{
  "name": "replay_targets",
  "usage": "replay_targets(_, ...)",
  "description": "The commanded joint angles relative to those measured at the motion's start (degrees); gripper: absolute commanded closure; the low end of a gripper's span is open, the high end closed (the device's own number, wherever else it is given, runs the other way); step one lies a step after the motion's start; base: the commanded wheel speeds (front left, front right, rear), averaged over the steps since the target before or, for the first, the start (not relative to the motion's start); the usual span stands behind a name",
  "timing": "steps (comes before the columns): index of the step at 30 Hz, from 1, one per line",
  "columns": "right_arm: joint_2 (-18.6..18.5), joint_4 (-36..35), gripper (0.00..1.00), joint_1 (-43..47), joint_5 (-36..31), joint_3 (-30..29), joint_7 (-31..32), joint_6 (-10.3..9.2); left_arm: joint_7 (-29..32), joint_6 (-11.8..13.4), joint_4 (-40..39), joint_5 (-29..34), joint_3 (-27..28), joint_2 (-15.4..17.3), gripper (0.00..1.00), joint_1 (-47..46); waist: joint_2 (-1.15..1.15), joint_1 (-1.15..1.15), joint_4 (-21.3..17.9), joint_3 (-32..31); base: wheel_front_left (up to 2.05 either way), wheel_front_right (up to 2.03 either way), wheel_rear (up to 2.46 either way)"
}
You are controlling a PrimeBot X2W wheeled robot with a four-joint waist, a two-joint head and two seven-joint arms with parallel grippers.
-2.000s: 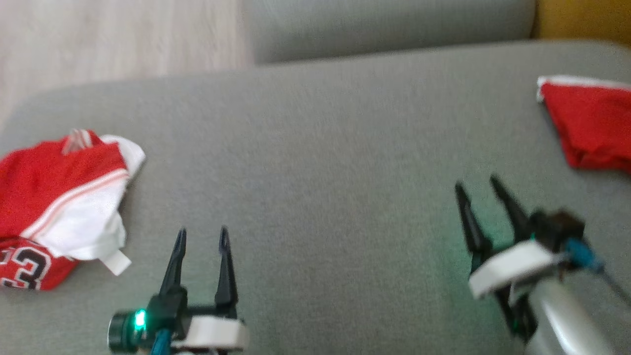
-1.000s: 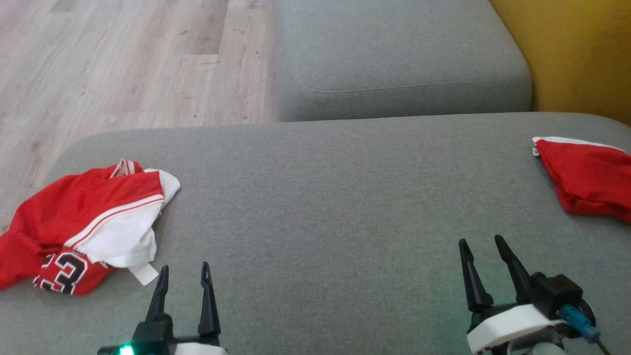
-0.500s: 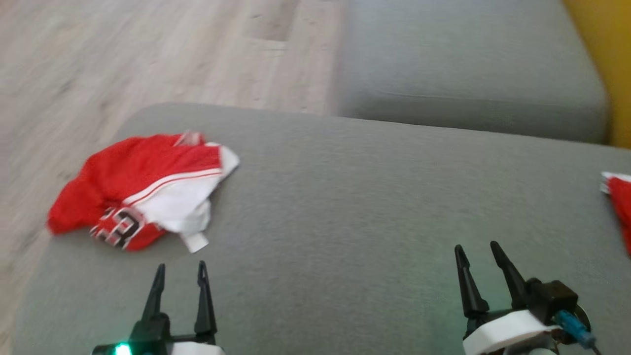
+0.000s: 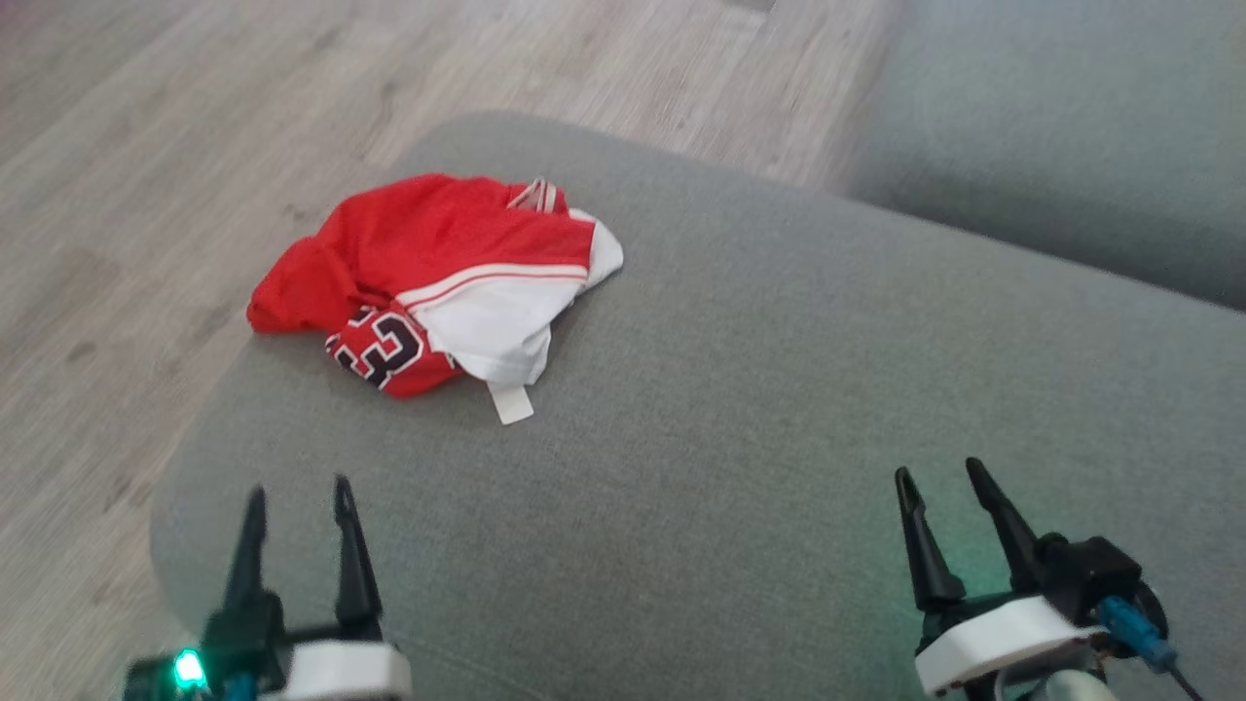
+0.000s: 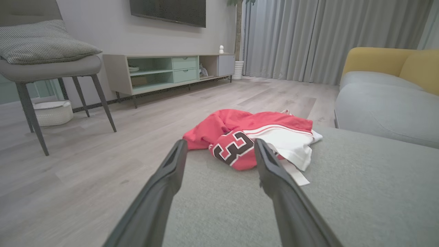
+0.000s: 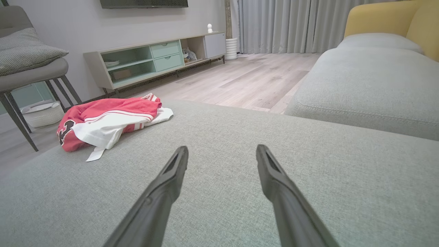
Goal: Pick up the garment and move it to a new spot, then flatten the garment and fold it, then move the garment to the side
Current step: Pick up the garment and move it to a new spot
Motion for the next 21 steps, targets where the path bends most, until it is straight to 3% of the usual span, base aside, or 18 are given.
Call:
replay_targets(1, -1.72, -1.93, 0.00, -2.68, -0.60, 1.19, -0.63, -0.04, -0.30, -0.31, -2.95, 1.07, 2.86, 0.09, 0.00, -5.18, 0.00, 0.00, 0.23, 1.76, 0.00, 0.00, 0.00)
replay_targets(9, -7.41, -3.82, 0.00, -6.48, -1.54, 1.53, -0.63, -0.04, -0.30, -3.36, -3.75, 2.65, 4.96, 2.61, 0.00, -18.53, 0.00, 0.00, -3.55, 12.18, 0.00, 0.00, 0.00)
replay_targets(13, -11.97, -5.29, 0.00, -9.61, -1.87, 1.51, -0.63, -0.04, 0.37, -6.54, 3.64, 3.29, 3.45, 4.69, 0.00, -31.19, 0.00, 0.00, -5.77, 18.86, 0.00, 0.00, 0.00)
replay_targets(17, -15.98, -6.92, 0.00, -12.39, -2.15, 1.64, -0.63, -0.04, 6.82, -8.80, 13.47, 3.75, 2.16, 6.39, 0.00, -44.87, 0.00, 0.00, -7.73, 24.54, 0.00, 0.00, 0.00)
replay_targets(21, -18.70, -8.36, 0.00, -14.39, -2.14, 2.49, -0.63, -0.04, 18.01, -10.39, 26.01, 1.66, 2.94, 7.27, 0.00, -54.53, 0.00, 0.00, -9.90, 28.77, 0.00, 0.00, 0.00)
